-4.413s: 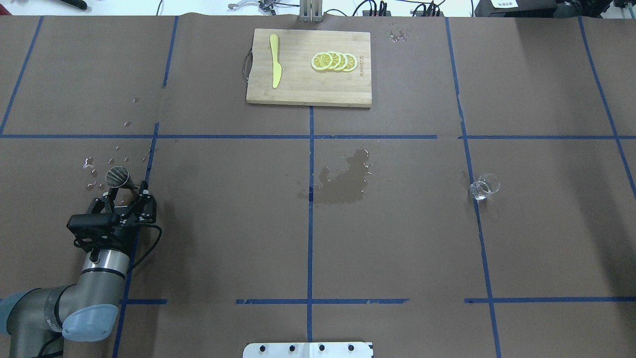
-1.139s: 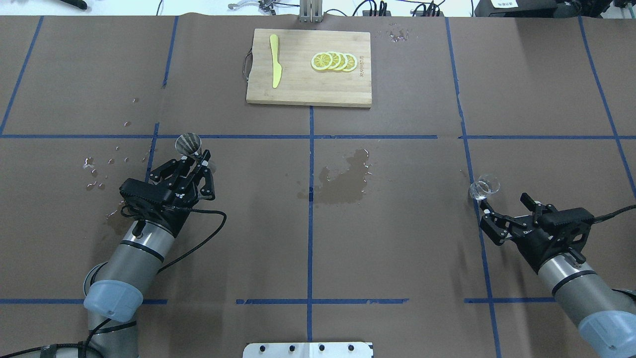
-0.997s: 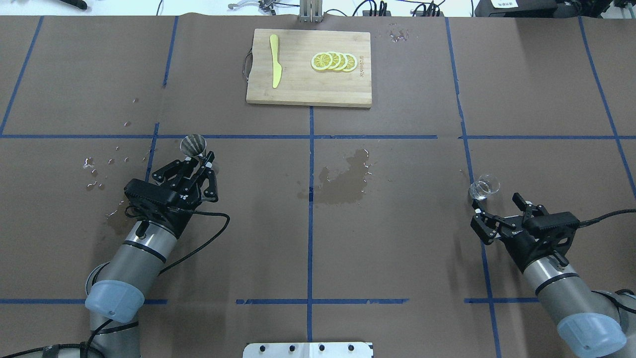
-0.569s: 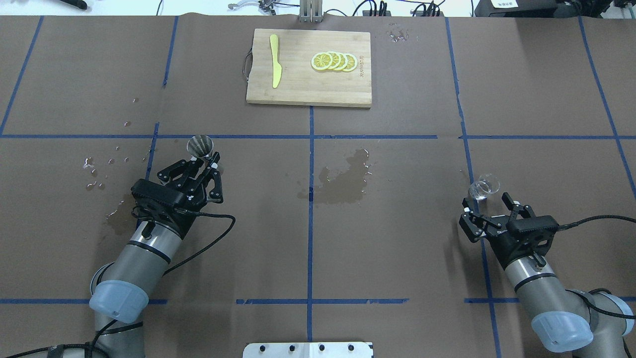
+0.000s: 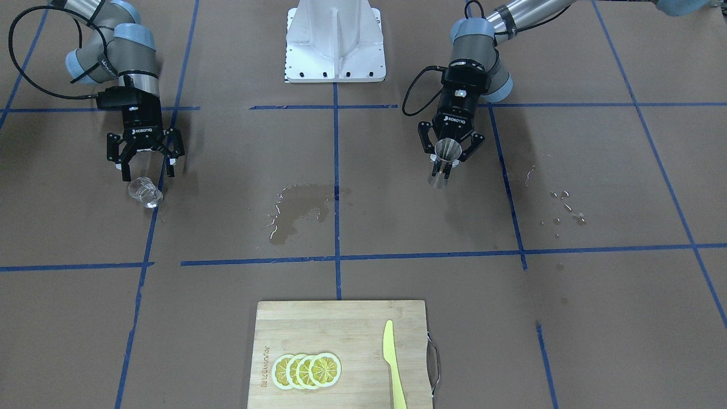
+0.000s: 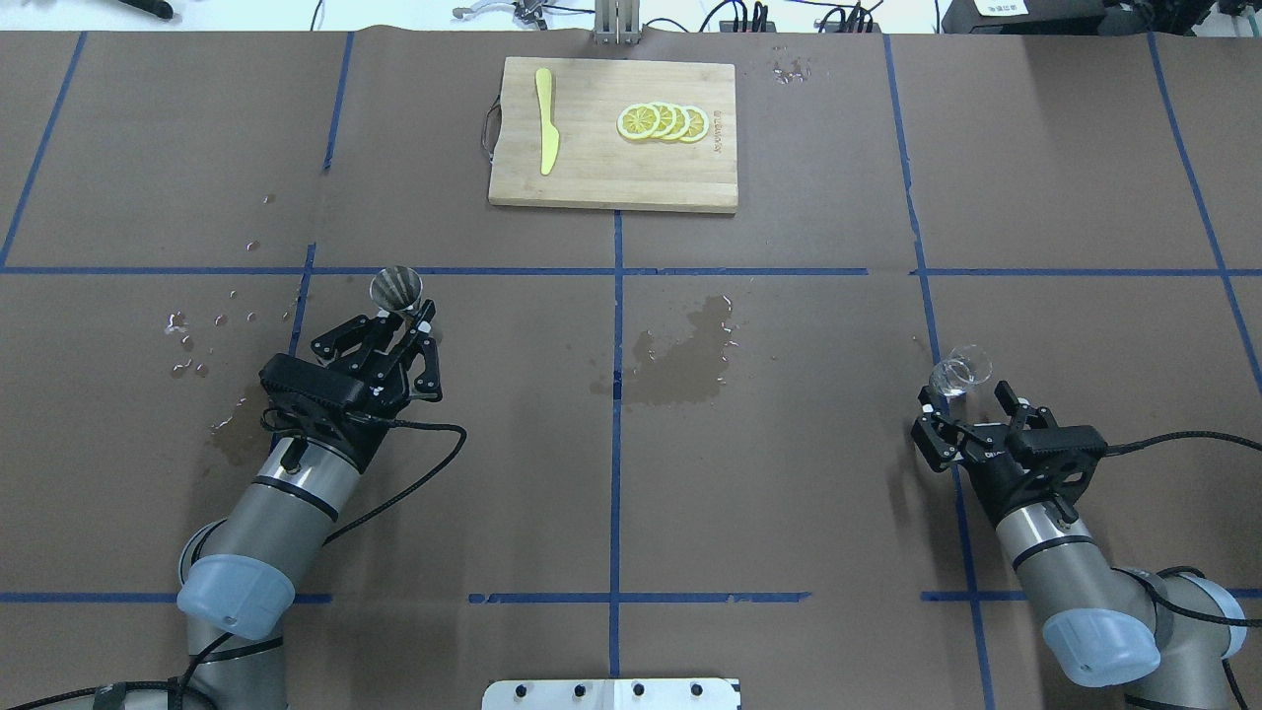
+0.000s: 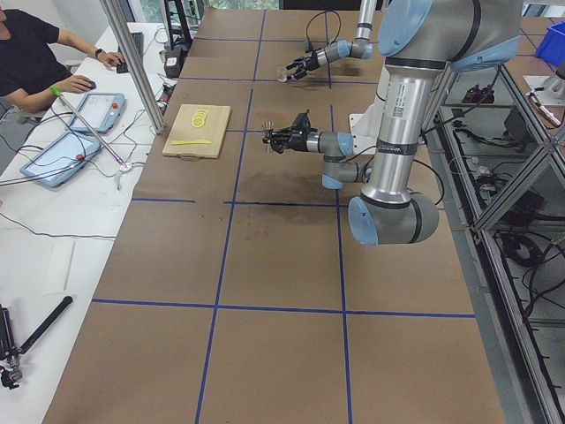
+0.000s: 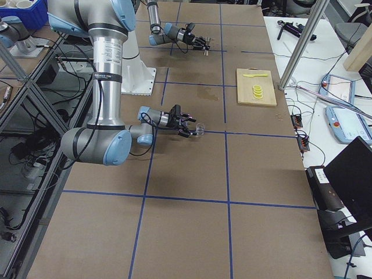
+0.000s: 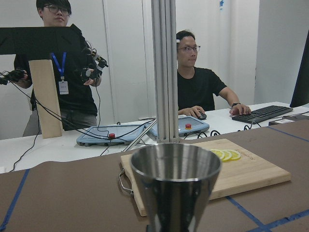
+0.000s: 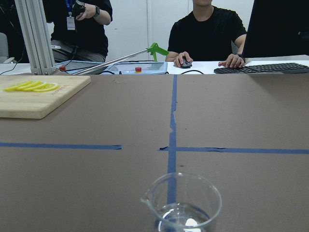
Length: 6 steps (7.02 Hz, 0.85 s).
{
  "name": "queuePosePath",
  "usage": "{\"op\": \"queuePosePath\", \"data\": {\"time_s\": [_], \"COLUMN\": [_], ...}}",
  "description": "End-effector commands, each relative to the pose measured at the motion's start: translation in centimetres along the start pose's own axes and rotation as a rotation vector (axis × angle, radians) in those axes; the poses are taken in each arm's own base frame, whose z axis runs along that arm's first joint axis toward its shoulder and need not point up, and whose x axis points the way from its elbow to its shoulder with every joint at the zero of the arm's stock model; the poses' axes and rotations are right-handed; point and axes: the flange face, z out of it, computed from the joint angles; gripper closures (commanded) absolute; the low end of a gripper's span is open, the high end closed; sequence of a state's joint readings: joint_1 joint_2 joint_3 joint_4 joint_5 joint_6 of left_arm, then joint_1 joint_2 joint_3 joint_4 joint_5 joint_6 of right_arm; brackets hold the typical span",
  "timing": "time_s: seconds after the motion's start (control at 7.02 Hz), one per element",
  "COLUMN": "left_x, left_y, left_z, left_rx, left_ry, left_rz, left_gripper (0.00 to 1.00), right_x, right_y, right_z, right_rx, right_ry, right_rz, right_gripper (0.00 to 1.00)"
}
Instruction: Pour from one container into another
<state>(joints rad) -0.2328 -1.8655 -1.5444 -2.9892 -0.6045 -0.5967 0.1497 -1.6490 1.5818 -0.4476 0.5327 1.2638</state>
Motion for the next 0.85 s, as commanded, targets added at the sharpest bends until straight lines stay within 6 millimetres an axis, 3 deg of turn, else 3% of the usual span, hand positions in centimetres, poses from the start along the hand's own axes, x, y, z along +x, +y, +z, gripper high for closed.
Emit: {"op": "queuePosePath", "data": {"time_s": [0.0, 0.43, 0.71], "left_x": [-0.2, -0.2, -0.1], "left_y": [0.0, 0.0, -0.1], "left_z": [0.0, 0.0, 0.0], "left_rx": [0.000, 0.001, 0.002], "left_ry": [-0.002, -0.002, -0.001], "left_rz": [0.002, 0.001, 0.001], "left_gripper": [1.00, 1.00, 1.00], "right_x": [0.3, -0.1, 0.2], "right_y": [0.0, 0.2, 0.6], "right_z": [1.8, 2.8, 3.0], "right_rx": [0.010, 0.017, 0.015], "right_ry": [0.025, 0.034, 0.038], "right_rz": [-0.009, -0.008, -0.014], "right_gripper": [0.00, 0.02, 0.13]}}
